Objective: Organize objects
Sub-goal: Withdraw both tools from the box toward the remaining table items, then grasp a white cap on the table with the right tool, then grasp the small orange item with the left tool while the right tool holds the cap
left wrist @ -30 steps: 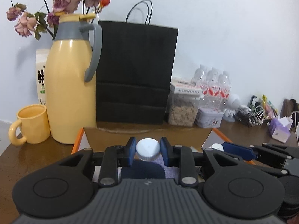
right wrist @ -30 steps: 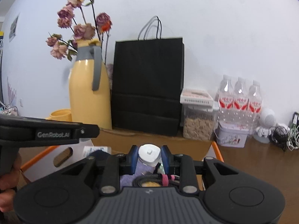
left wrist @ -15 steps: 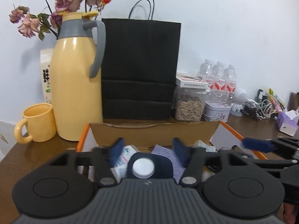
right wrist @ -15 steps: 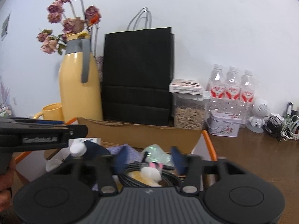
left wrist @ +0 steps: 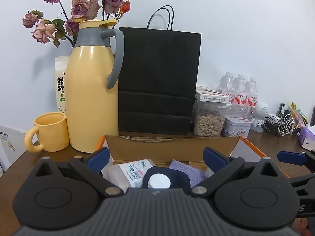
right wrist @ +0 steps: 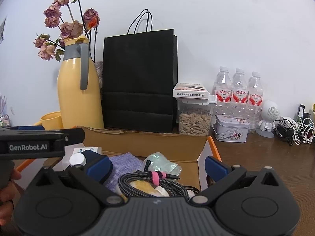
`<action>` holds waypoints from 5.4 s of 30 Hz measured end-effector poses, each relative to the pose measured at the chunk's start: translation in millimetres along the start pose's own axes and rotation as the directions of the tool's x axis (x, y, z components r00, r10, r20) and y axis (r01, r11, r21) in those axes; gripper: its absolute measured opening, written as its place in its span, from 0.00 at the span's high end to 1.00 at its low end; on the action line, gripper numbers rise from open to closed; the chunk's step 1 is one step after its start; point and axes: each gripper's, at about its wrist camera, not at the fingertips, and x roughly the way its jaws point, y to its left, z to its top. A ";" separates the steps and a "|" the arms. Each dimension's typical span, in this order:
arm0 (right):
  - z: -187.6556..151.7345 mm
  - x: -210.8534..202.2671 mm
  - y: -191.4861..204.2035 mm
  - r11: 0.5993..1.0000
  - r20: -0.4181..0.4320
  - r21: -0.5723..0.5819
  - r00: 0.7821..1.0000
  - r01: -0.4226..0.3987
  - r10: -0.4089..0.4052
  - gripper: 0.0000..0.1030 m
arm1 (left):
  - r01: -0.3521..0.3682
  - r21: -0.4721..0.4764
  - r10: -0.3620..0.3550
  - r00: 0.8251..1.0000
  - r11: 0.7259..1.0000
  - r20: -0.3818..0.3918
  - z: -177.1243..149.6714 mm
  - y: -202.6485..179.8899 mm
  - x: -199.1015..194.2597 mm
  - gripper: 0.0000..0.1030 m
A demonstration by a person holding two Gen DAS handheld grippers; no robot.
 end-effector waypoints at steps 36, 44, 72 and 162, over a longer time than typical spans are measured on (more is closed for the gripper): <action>-25.6 -128.7 22.2 0.997 0.014 -0.079 1.000 -0.008 0.010 0.00 | 0.005 -0.026 -0.007 0.998 1.000 -0.062 -21.3 20.3 -129.9 0.00; -60.5 -147.1 27.3 0.994 -0.077 -0.096 0.996 -0.041 0.034 0.00 | 0.001 0.012 0.000 0.991 1.000 -0.137 -50.0 27.6 -153.6 0.00; -108.2 -113.6 36.7 0.963 -0.289 -0.142 0.940 -0.229 0.181 0.65 | -0.006 0.003 0.006 0.959 1.000 -0.285 -100.5 46.0 -170.5 0.00; -17.7 -99.2 46.5 0.982 0.085 -0.149 0.988 -0.113 0.127 0.73 | 0.070 0.129 -0.063 0.996 0.989 -0.057 -28.5 -19.6 -102.3 0.86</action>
